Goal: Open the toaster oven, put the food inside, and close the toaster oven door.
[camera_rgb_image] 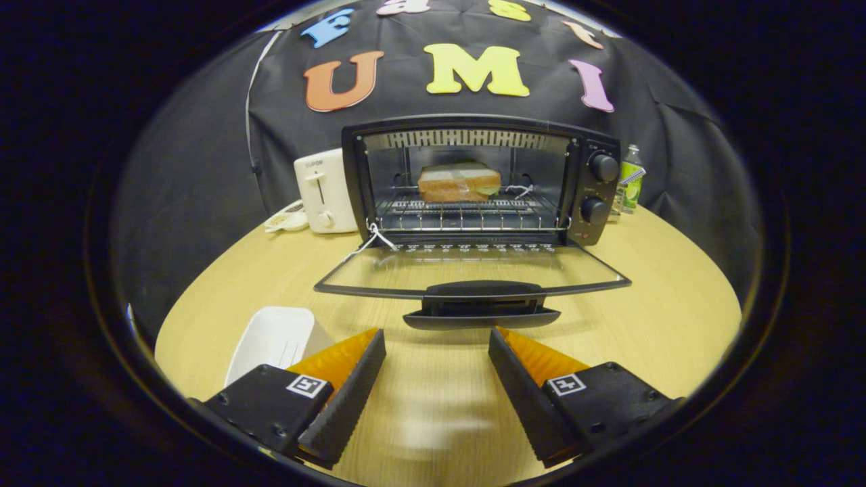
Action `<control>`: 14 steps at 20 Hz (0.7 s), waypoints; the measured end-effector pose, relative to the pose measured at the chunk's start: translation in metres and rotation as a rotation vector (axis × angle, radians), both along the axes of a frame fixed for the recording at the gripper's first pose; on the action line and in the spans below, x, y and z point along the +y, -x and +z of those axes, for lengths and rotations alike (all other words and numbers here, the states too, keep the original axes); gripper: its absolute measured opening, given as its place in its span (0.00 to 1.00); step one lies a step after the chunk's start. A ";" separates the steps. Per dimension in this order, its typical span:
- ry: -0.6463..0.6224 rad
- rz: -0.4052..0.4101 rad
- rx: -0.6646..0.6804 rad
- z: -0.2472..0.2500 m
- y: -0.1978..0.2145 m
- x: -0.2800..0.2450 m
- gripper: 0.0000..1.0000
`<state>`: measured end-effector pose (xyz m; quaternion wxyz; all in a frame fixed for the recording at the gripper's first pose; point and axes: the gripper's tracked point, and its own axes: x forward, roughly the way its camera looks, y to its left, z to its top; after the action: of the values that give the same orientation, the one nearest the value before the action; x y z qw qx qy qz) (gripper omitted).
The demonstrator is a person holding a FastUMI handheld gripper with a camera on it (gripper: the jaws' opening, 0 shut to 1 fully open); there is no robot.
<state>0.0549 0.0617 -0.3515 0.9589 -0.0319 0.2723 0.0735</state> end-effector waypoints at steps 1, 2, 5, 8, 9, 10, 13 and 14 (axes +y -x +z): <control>0.004 0.002 -0.015 0.004 0.001 0.000 1.00; 0.004 0.002 -0.044 0.009 0.000 0.001 1.00; 0.046 0.028 -0.198 0.036 -0.002 0.003 1.00; 0.114 0.064 -0.302 0.052 -0.005 0.003 1.00; 0.115 0.069 -0.321 0.056 -0.006 0.004 1.00; 0.106 0.071 -0.334 0.060 -0.007 0.004 1.00; 0.096 0.070 -0.376 0.069 -0.016 0.005 1.00; 0.100 0.067 -0.388 0.069 -0.020 0.004 1.00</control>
<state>0.0747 0.0661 -0.2826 0.9876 -0.1023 0.0845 0.0843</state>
